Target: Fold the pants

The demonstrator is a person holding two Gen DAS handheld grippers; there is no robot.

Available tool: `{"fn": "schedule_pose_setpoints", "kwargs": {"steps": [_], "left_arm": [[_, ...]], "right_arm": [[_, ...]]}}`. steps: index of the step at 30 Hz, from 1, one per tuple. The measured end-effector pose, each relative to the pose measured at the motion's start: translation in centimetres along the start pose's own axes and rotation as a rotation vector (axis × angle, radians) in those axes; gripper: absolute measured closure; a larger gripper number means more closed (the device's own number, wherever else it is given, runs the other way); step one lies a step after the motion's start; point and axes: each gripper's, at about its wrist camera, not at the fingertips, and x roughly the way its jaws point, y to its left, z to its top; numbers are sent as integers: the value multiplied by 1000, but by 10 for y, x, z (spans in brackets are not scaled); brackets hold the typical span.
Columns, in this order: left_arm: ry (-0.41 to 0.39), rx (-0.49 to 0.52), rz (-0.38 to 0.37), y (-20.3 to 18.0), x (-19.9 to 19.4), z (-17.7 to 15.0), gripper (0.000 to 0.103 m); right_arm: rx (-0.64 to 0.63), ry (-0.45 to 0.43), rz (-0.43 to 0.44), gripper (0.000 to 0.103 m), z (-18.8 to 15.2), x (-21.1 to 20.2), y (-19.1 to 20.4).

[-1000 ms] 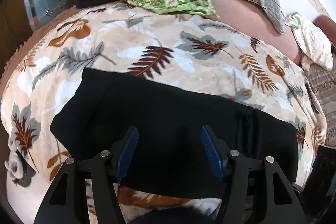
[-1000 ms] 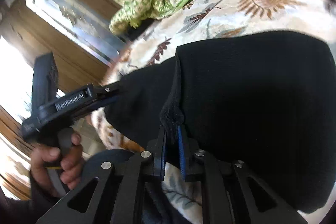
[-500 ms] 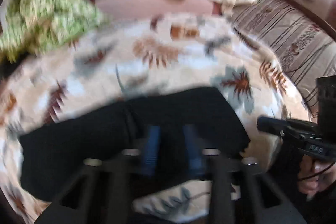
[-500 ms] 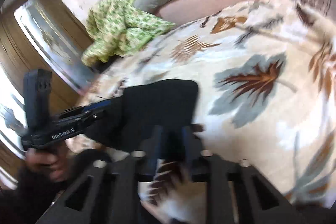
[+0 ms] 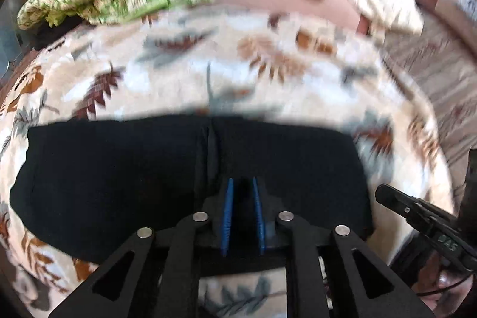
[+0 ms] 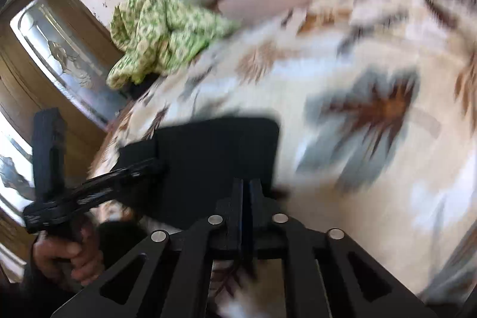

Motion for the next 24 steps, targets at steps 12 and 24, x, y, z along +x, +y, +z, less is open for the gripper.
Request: {"fn": "schedule_pose_setpoints", "kwargs": {"steps": [12, 24], "left_arm": [[21, -133, 8, 32, 47, 0, 70], [1, -47, -74, 14, 58, 5, 13]], "right_arm": [[-62, 93, -64, 103, 18, 60, -5], [-36, 90, -25, 96, 21, 61, -7]]}}
